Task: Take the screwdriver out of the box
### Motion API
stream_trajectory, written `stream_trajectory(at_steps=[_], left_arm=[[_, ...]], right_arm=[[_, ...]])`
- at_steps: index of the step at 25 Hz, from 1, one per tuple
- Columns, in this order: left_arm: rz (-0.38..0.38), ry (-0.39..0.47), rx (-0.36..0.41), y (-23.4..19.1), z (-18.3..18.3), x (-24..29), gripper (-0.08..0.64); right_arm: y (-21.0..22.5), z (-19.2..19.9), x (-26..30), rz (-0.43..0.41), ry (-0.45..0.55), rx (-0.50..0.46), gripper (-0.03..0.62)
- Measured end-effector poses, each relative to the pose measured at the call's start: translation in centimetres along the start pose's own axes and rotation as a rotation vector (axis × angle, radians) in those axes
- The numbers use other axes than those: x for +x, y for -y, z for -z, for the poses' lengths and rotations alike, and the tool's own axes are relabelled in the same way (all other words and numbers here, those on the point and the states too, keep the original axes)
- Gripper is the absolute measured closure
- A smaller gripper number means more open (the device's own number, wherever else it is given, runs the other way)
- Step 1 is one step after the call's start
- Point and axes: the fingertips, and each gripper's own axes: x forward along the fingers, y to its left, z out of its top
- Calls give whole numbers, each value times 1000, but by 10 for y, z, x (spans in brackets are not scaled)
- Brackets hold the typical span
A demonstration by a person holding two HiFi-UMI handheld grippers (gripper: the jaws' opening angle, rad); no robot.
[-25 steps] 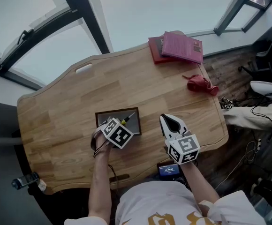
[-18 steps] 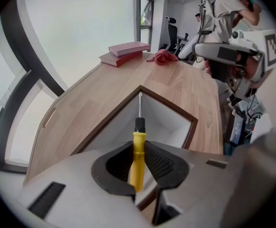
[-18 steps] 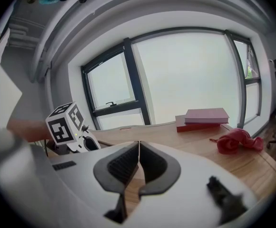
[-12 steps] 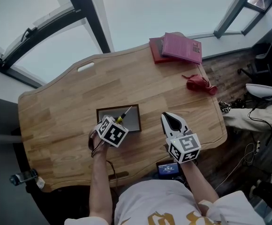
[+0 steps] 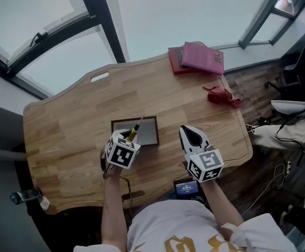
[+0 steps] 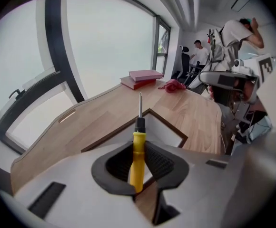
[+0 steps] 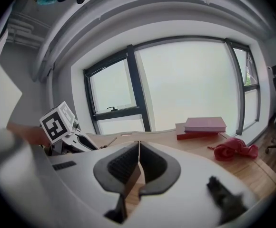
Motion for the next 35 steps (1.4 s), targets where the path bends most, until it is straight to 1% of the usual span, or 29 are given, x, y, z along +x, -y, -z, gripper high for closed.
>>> stream_trajectory(at_steps=[6, 11, 16, 19, 24, 29, 31, 35], left_arm=[[-16, 49, -7, 7, 2, -12, 480], [-12, 90, -47, 8, 4, -17, 480], [-38, 130, -47, 10, 4, -26, 480], [-48, 180, -58, 13, 0, -39, 480], [-63, 294, -89, 20, -9, -64, 480], [-57, 392, -154, 25, -14, -93, 480], [-75, 426, -172, 24, -14, -104, 480], [-127, 476, -173, 23, -13, -124, 480]], right_arm=[[-11, -4, -10, -3, 15, -10, 560], [-16, -7, -21, 0, 26, -16, 560], [-21, -9, -27, -4, 34, -25, 560], [-26, -12, -29, -12, 41, -28, 560], [-37, -16, -30, -34, 54, -36, 560], [-44, -20, -34, -52, 68, -45, 560], [-46, -22, -36, -57, 75, -48, 560], [-52, -20, -40, -65, 81, -52, 560]])
